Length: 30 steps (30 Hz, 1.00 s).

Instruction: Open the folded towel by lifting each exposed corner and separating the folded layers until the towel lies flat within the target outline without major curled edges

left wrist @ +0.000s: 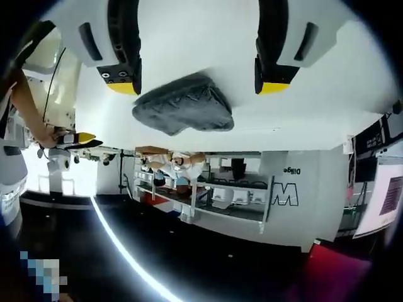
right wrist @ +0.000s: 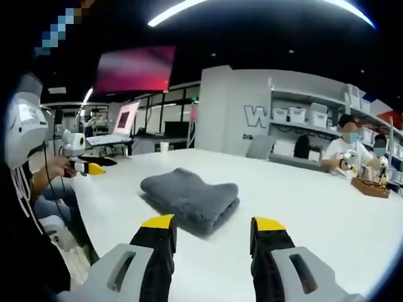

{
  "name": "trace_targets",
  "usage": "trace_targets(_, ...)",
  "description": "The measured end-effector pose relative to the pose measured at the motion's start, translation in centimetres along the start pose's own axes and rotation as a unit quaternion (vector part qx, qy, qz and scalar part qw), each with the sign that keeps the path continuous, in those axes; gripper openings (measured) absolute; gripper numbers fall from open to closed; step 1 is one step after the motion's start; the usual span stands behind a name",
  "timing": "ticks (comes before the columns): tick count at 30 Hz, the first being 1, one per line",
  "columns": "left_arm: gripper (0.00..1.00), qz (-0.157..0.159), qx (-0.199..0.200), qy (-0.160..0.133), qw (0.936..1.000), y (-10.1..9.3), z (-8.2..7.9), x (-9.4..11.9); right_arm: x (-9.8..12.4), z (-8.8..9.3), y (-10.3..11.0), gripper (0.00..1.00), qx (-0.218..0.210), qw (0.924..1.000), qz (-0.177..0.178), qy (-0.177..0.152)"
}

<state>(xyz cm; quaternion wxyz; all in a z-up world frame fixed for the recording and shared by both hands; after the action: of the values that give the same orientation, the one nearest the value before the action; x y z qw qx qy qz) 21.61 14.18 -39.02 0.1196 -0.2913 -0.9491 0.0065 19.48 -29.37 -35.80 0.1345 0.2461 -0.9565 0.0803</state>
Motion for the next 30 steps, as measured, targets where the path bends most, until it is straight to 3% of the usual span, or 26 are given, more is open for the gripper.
trace_targets(30, 0.67, 0.041, -0.017, 0.002, 0.9990, 1.8, -1.4, -2.7, -2.0, -1.7, -0.5, 0.41, 0.022, 0.9996, -0.016, -0.005)
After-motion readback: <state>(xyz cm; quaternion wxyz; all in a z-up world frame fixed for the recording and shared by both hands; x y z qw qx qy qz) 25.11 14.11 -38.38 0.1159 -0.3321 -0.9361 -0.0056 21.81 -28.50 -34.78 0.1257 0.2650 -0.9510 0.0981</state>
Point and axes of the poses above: the point that each gripper's makers call its tool centre point, and the gripper's own axes: x roughly backward along the fingers, y roughly to its left, z roughly out of its underside, the point moved 9 cm from there along x, roughly backward along the fingers, and after that the axes turned 7 degrees about y, right-handed, at the moved point
